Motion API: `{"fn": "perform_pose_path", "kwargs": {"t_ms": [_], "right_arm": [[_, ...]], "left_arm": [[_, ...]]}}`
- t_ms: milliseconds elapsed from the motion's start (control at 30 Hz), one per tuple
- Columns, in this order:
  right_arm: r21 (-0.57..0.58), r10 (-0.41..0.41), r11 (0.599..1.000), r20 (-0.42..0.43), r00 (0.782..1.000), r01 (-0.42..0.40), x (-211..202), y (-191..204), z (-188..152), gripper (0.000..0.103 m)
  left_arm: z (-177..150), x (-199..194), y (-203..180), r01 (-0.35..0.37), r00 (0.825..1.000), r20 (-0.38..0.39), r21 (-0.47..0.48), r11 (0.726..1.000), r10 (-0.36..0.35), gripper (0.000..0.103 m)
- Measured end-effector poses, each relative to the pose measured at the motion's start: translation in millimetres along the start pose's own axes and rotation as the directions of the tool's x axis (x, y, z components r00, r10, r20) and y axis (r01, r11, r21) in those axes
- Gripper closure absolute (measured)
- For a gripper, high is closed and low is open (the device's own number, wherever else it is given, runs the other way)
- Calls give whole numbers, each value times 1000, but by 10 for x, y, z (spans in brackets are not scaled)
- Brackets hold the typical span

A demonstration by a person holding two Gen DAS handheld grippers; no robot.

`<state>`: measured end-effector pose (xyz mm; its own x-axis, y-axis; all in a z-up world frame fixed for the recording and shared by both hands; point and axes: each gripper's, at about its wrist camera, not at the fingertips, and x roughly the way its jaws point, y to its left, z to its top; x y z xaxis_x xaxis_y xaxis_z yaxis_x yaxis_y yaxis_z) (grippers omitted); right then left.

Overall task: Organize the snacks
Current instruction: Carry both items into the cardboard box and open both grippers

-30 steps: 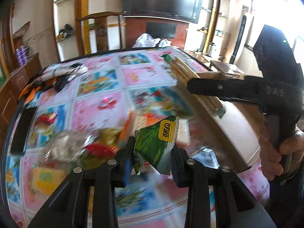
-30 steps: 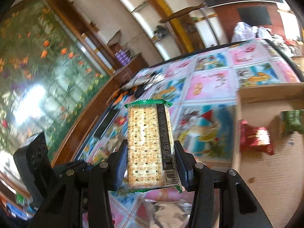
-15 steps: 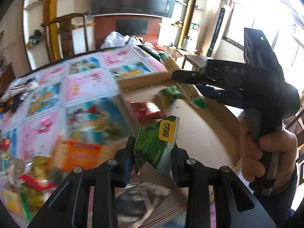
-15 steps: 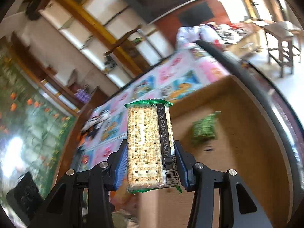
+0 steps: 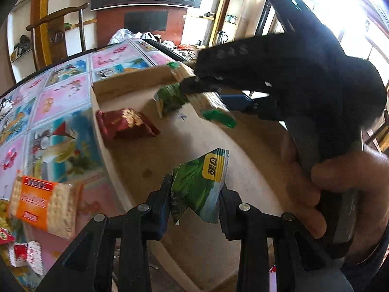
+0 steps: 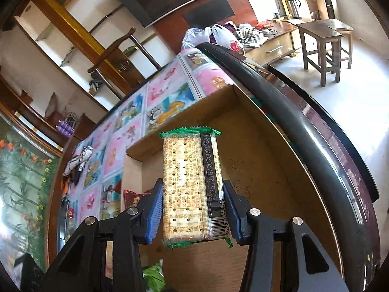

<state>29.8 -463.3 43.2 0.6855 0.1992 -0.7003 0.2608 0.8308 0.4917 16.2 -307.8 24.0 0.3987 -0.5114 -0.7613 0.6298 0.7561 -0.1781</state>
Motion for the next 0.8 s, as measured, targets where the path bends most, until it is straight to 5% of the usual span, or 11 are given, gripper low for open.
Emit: {"fn": "perform_pose_path", "kwargs": {"t_ms": [800], "right_arm": [[-21,-56,998,-22,998,56,107,52,-26,52]], "left_arm": [[-106,-13,-111,-12,1000,10,51,999,12,67]]}}
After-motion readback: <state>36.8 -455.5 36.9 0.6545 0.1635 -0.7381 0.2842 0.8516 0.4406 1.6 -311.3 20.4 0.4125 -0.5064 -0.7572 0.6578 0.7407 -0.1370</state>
